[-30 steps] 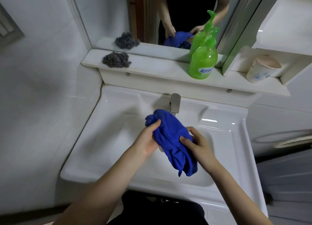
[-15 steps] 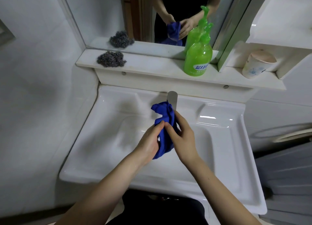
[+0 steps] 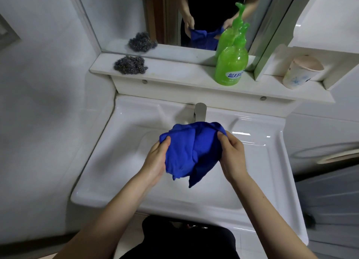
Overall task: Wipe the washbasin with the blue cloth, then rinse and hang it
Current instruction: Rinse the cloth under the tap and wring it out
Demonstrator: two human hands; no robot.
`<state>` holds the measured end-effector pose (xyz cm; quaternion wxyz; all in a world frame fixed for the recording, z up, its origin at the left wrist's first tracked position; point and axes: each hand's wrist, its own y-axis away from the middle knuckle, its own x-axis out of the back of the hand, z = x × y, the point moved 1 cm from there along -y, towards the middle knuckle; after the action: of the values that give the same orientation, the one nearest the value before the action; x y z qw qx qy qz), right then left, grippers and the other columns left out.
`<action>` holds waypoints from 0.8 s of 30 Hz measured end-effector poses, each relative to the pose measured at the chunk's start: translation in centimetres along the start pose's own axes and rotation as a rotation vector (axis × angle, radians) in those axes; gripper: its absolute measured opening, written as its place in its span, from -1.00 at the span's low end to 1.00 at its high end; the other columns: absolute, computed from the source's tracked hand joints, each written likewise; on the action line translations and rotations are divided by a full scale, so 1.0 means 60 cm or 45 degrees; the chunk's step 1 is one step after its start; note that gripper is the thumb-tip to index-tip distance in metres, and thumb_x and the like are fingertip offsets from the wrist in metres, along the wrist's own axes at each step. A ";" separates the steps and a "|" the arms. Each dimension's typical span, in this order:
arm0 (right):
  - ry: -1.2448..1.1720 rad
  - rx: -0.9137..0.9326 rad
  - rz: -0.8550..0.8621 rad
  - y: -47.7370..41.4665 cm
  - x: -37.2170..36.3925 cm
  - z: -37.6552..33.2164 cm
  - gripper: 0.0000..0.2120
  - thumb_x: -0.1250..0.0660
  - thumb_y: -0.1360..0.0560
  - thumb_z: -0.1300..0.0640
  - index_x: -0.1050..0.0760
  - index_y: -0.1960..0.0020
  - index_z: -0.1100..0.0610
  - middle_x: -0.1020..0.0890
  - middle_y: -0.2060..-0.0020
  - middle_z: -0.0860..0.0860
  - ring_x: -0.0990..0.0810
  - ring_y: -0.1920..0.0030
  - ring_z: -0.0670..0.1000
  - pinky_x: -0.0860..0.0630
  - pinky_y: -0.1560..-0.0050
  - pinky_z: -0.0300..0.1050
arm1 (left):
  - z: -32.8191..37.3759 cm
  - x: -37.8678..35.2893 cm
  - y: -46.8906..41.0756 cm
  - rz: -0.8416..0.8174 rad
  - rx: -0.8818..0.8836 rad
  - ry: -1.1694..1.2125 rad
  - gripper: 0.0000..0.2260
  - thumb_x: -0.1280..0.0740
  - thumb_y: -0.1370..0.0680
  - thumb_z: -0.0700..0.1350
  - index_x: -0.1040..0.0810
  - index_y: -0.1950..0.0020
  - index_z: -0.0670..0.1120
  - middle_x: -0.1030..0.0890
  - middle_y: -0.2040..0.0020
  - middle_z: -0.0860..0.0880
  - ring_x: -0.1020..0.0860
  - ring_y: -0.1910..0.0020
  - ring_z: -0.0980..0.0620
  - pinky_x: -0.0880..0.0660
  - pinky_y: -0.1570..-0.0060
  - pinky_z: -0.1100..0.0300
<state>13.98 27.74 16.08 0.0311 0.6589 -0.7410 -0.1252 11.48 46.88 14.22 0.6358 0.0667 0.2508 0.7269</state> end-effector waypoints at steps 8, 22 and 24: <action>-0.117 0.026 -0.078 0.002 0.013 -0.021 -0.75 -0.17 -0.63 0.21 -0.64 -0.04 0.21 -0.66 0.09 0.13 -0.59 0.04 0.08 -0.49 0.02 0.02 | 0.016 0.007 -0.008 0.126 -0.153 -0.267 -0.65 -0.16 -0.64 0.01 -0.55 0.05 -0.25 -0.60 0.13 -0.01 -0.55 0.13 -0.01 -0.45 0.08 0.11; 0.179 0.101 0.191 -0.008 0.103 -0.035 -0.77 -0.19 -0.58 0.17 -0.61 0.09 0.15 -0.55 0.30 -0.03 -0.46 0.23 -0.06 -0.37 0.20 -0.15 | 0.017 0.086 -0.043 0.558 -0.354 -0.508 -0.73 -0.14 -0.65 -0.07 -0.56 0.07 -0.18 -0.59 0.18 -0.08 -0.52 0.20 -0.01 -0.45 0.17 0.08; 0.294 0.190 0.152 -0.011 0.112 -0.048 -0.79 -0.18 -0.56 0.15 -0.58 0.08 0.17 -0.54 0.25 0.01 -0.45 0.18 -0.03 -0.37 0.13 -0.08 | -0.003 0.105 -0.053 0.597 -0.263 -0.568 -0.69 -0.13 -0.65 -0.05 -0.56 0.04 -0.22 -0.61 0.12 -0.17 -0.55 0.12 -0.12 -0.49 0.10 0.00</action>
<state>14.36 20.67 17.89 0.0744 0.6242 -0.7777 0.0091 13.09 53.06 11.27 0.4940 0.2151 0.0083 0.8424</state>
